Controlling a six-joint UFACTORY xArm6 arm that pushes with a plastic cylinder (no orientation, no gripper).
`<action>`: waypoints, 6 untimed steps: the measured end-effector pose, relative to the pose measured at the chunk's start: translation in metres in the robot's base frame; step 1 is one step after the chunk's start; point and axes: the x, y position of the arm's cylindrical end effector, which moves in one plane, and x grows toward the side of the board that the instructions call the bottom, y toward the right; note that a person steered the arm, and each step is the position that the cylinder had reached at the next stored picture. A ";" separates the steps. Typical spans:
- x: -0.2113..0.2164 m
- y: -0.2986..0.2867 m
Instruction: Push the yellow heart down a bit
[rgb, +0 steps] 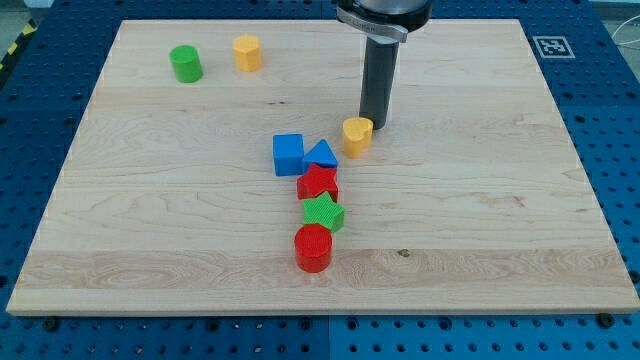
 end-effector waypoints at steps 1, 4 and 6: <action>-0.004 0.000; -0.045 -0.002; -0.024 -0.006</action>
